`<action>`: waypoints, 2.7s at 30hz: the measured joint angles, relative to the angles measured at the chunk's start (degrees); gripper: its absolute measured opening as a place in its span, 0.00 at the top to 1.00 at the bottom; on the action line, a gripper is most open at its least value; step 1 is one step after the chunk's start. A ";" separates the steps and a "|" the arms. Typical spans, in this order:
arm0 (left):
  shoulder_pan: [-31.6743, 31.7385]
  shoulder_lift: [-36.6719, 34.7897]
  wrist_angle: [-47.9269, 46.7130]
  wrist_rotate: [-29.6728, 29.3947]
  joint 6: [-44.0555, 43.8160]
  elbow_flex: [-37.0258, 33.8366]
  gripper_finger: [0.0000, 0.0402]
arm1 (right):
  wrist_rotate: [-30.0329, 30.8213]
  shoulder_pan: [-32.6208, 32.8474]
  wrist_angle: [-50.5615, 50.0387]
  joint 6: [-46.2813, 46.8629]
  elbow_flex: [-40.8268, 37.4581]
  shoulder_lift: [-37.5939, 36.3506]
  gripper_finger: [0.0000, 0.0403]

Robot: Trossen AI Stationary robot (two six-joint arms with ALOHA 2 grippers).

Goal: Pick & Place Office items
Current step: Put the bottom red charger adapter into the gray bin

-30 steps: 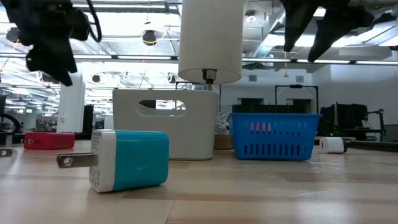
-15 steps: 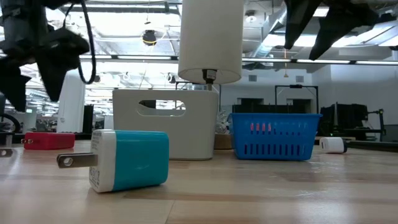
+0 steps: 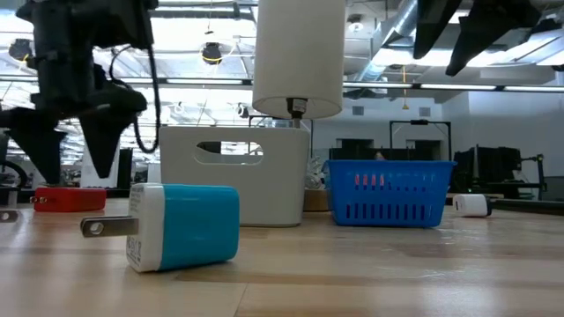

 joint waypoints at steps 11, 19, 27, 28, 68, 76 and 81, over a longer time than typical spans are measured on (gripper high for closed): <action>1.87 7.08 1.82 2.19 2.69 -0.16 0.18 | 2.25 -0.04 -2.23 1.01 0.00 -2.83 0.35; 1.87 10.79 5.33 2.37 2.50 -0.04 0.26 | 2.73 -0.04 -2.67 1.13 0.00 -3.26 0.35; 1.87 10.76 7.87 1.45 0.75 -0.04 0.33 | 2.74 -0.04 -2.63 1.11 0.00 -3.26 0.35; 1.87 10.76 7.97 1.09 0.75 -0.04 0.35 | 2.74 -0.04 -2.63 1.11 0.00 -3.26 0.35; 2.88 -0.98 38.20 16.58 25.36 6.76 0.72 | 3.18 -0.04 -2.44 1.06 0.00 -3.26 0.35; 2.88 10.51 33.64 6.31 28.42 14.36 0.72 | 3.19 1.11 -2.44 1.12 0.00 -3.26 0.35; 2.77 13.44 33.19 1.62 28.46 15.03 0.72 | 3.19 2.19 -2.65 1.57 0.00 -3.26 0.35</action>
